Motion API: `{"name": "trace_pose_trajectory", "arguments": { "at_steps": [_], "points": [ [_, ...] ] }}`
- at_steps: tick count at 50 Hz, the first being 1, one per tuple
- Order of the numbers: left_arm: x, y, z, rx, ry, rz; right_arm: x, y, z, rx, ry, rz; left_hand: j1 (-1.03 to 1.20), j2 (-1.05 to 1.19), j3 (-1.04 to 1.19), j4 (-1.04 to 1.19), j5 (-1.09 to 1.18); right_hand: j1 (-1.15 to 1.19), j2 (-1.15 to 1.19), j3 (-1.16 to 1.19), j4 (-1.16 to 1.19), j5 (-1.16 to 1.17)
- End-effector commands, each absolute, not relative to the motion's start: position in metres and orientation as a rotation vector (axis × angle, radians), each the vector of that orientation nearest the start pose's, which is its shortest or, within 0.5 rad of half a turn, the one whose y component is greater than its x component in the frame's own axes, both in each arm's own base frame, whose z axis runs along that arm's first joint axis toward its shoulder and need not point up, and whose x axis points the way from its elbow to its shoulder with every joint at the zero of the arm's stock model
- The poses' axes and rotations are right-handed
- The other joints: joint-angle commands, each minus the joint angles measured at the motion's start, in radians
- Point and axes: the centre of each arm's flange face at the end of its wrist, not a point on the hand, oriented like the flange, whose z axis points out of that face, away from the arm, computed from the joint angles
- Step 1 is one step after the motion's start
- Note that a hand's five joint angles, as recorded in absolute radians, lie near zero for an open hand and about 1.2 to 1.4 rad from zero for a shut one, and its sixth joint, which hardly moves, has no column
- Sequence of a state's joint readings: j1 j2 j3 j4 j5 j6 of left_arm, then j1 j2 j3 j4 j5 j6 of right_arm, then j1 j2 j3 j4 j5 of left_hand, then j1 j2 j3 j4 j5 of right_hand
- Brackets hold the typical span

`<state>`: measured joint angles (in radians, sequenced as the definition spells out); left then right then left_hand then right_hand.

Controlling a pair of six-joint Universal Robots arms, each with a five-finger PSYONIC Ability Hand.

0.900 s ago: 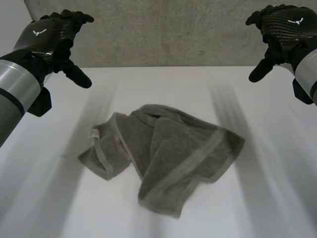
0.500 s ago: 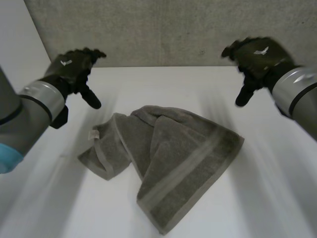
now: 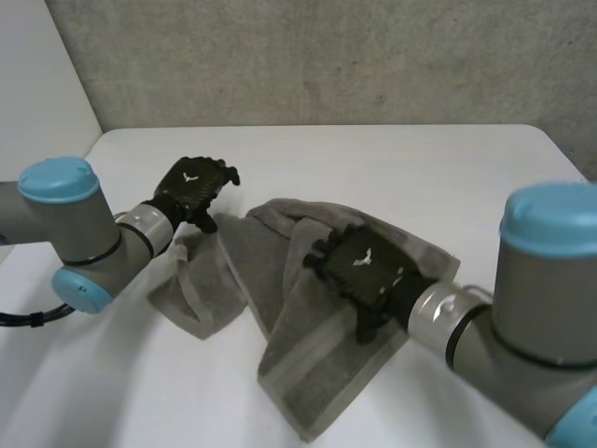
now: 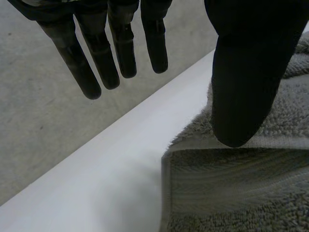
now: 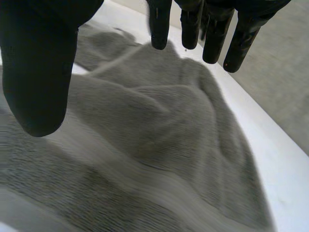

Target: Fold the towel.

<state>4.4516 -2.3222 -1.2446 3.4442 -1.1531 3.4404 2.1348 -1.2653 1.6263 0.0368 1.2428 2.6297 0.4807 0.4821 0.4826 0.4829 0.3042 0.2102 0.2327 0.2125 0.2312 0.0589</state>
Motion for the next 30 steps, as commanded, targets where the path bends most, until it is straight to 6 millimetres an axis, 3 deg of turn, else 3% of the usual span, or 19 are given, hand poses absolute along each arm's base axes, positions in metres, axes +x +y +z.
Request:
{"name": "trace_pose_trajectory", "arguments": {
  "at_steps": [1,9,11,13,14,15,20,24,30],
  "points": [
    [-0.281,-0.38,0.126,1.234,2.328,-2.265,0.314,-0.162,0.172,-1.472,1.803,-1.546,0.228,0.227,0.226,0.226,0.23,-0.036,-0.058,-0.038,-0.057,-0.059],
    [-0.282,-0.381,0.116,1.239,2.351,-2.244,0.316,-0.158,0.164,-1.485,1.816,-1.518,0.329,0.327,0.327,0.326,0.331,-0.036,-0.058,-0.038,-0.057,-0.059],
    [-0.282,-0.381,0.117,1.239,2.349,-2.246,0.317,-0.158,0.164,-1.485,1.818,-1.519,0.429,0.427,0.427,0.426,0.431,-0.036,-0.058,-0.038,-0.057,-0.059],
    [-0.281,-0.381,0.121,1.226,2.34,-2.25,0.317,-0.16,0.159,-1.481,1.837,-1.506,0.797,0.795,0.795,0.794,0.799,-0.036,-0.058,-0.038,-0.057,-0.059],
    [-0.281,-0.381,0.121,1.226,2.34,-2.25,0.317,-0.16,0.159,-1.481,1.837,-1.506,0.798,0.797,0.797,0.796,0.801,-0.036,-0.058,-0.038,-0.057,-0.059],
    [-0.281,-0.38,0.124,1.229,2.325,-2.254,0.317,-0.16,0.157,-1.476,1.85,-1.503,0.914,0.913,0.913,0.912,0.916,-0.036,-0.058,-0.038,-0.057,-0.059],
    [-0.282,-0.373,0.155,1.224,2.213,-2.292,0.323,-0.158,0.154,-1.416,1.874,-1.492,0.916,0.914,0.914,0.913,0.918,-0.036,-0.058,-0.038,-0.057,-0.059],
    [-0.28,-0.362,0.183,1.193,2.141,-2.333,0.34,-0.148,0.15,-1.354,1.835,-1.462,0.916,0.914,0.914,0.913,0.918,-0.017,-0.039,-0.019,-0.038,-0.04],
    [-0.285,-0.349,0.193,1.216,2.125,-2.351,0.357,-0.136,0.141,-1.381,1.771,-1.444,0.916,0.914,0.914,0.913,0.918,0.095,0.073,0.093,0.074,0.072]
  ]
}}
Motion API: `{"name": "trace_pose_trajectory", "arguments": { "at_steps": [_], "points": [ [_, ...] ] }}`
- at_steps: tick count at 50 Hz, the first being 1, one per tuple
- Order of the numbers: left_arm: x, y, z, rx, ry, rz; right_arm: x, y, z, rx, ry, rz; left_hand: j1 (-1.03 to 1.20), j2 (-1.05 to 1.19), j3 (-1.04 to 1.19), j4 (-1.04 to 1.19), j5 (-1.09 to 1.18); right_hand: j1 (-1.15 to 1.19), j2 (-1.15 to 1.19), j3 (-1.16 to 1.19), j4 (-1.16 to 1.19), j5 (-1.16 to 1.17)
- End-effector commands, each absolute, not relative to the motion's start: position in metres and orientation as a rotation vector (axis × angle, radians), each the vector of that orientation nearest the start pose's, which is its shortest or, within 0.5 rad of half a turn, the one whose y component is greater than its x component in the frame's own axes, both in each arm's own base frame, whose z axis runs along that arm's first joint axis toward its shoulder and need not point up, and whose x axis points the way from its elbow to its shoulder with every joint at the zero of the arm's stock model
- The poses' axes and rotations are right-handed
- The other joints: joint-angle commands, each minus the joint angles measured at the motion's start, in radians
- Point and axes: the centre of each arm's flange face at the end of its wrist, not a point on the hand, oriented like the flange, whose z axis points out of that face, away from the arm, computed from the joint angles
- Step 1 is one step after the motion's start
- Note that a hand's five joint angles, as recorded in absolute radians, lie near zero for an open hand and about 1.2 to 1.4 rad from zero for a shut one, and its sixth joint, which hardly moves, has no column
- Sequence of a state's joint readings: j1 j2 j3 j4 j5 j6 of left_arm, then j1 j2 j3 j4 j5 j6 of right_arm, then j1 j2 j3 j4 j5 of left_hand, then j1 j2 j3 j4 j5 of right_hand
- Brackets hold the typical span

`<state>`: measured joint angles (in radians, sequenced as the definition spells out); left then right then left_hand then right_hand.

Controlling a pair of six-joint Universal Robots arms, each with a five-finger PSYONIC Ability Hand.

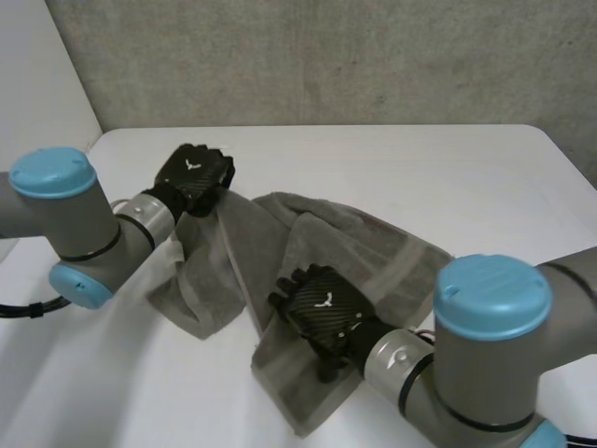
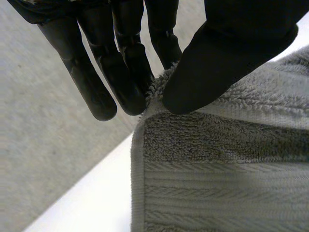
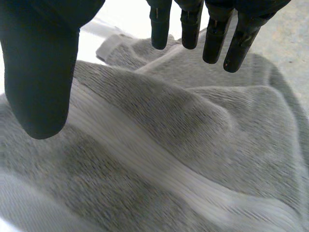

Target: Fold the towel.

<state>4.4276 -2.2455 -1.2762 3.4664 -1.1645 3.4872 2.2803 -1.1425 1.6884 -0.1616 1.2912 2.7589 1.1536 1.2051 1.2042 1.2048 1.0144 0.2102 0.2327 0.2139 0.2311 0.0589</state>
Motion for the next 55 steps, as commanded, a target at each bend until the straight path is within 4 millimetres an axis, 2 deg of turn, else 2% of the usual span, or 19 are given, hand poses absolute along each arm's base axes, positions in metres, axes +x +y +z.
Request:
{"name": "trace_pose_trajectory", "arguments": {
  "at_steps": [1,3,5,6,7,14,16,17,19,20,25,30,33,36,39,46,50,52,55],
  "points": [
    [-0.286,-0.346,0.193,1.222,2.129,-2.347,0.362,-0.135,0.136,-1.389,1.762,-1.439,0.243,0.191,0.192,0.191,0.207,0.147,0.125,0.144,0.126,0.124],
    [-0.286,-0.344,0.192,1.224,2.135,-2.344,0.365,-0.136,0.132,-1.392,1.764,-1.437,0.243,0.191,0.192,0.191,0.207,0.295,0.272,0.291,0.274,0.271],
    [-0.284,-0.343,0.193,1.219,2.143,-2.336,0.368,-0.141,0.127,-1.391,1.779,-1.447,0.243,0.191,0.192,0.191,0.207,0.77,0.748,0.767,0.749,0.747],
    [-0.284,-0.343,0.193,1.219,2.143,-2.336,0.368,-0.141,0.127,-1.391,1.779,-1.447,0.243,0.191,0.192,0.191,0.207,0.773,0.751,0.769,0.752,0.75],
    [-0.283,-0.343,0.192,1.215,2.146,-2.33,0.369,-0.145,0.126,-1.387,1.791,-1.466,0.243,0.191,0.192,0.191,0.207,1.128,1.105,1.124,1.107,1.105],
    [-0.275,-0.345,0.203,1.141,2.12,-2.336,0.367,-0.168,0.148,-1.359,1.839,-1.641,0.243,0.191,0.192,0.191,0.207,1.186,1.164,1.182,1.165,1.163],
    [-0.27,-0.346,0.221,1.091,2.072,-2.371,0.348,-0.203,0.179,-1.268,1.881,-1.805,0.243,0.191,0.192,0.191,0.207,1.186,1.164,1.182,1.165,1.163],
    [-0.27,-0.346,0.222,1.091,2.071,-2.371,0.348,-0.203,0.179,-1.267,1.881,-1.806,0.243,0.191,0.192,0.191,0.207,1.186,1.164,1.182,1.165,1.163],
    [-0.266,-0.343,0.243,1.056,2.016,-2.424,0.321,-0.237,0.224,-1.128,1.884,-1.997,0.243,0.191,0.192,0.191,0.207,1.186,1.164,1.182,1.165,1.163],
    [-0.266,-0.343,0.243,1.056,2.016,-2.425,0.321,-0.237,0.224,-1.128,1.883,-1.998,0.243,0.191,0.192,0.191,0.207,1.186,1.164,1.182,1.165,1.163],
    [-0.263,-0.329,0.282,1.009,1.953,-2.523,0.288,-0.271,0.291,-0.936,1.813,-2.251,0.243,0.191,0.192,0.191,0.207,1.186,1.164,1.182,1.165,1.163],
    [-0.26,-0.296,0.327,0.935,1.954,-2.666,0.266,-0.284,0.324,-0.838,1.798,-2.298,0.243,0.191,0.192,0.191,0.207,1.186,1.164,1.182,1.165,1.163],
    [-0.259,-0.288,0.333,0.923,1.973,-2.688,0.262,-0.285,0.325,-0.845,1.824,-2.222,0.243,0.191,0.192,0.191,0.207,1.186,1.164,1.182,1.165,1.163],
    [-0.259,-0.279,0.327,0.924,2.043,-2.673,0.263,-0.285,0.319,-0.874,1.849,-2.164,0.243,0.191,0.192,0.191,0.207,1.186,1.164,1.182,1.165,1.163],
    [-0.261,-0.275,0.305,0.94,2.172,-2.578,0.268,-0.293,0.29,-0.923,1.943,-2.009,0.243,0.191,0.192,0.191,0.207,1.186,1.164,1.182,1.165,1.163],
    [-0.264,-0.275,0.223,0.905,2.536,-2.138,0.257,-0.322,0.238,-1.015,2.154,-1.834,0.243,0.191,0.192,0.191,0.207,1.186,1.164,1.182,1.165,1.163],
    [-0.269,-0.269,0.199,0.949,2.604,-1.982,0.249,-0.331,0.225,-1.062,2.205,-1.811,0.243,0.191,0.192,0.191,0.207,1.186,1.164,1.182,1.165,1.163],
    [-0.274,-0.264,0.191,0.983,2.623,-1.938,0.248,-0.326,0.222,-1.067,2.234,-1.77,0.243,0.191,0.192,0.191,0.207,0.437,0.415,0.433,0.416,0.414],
    [-0.28,-0.259,0.187,1.018,2.626,-1.921,0.247,-0.324,0.223,-1.049,2.251,-1.753,0.243,0.191,0.192,0.191,0.207,0.171,0.149,0.168,0.15,0.148]
  ]
}}
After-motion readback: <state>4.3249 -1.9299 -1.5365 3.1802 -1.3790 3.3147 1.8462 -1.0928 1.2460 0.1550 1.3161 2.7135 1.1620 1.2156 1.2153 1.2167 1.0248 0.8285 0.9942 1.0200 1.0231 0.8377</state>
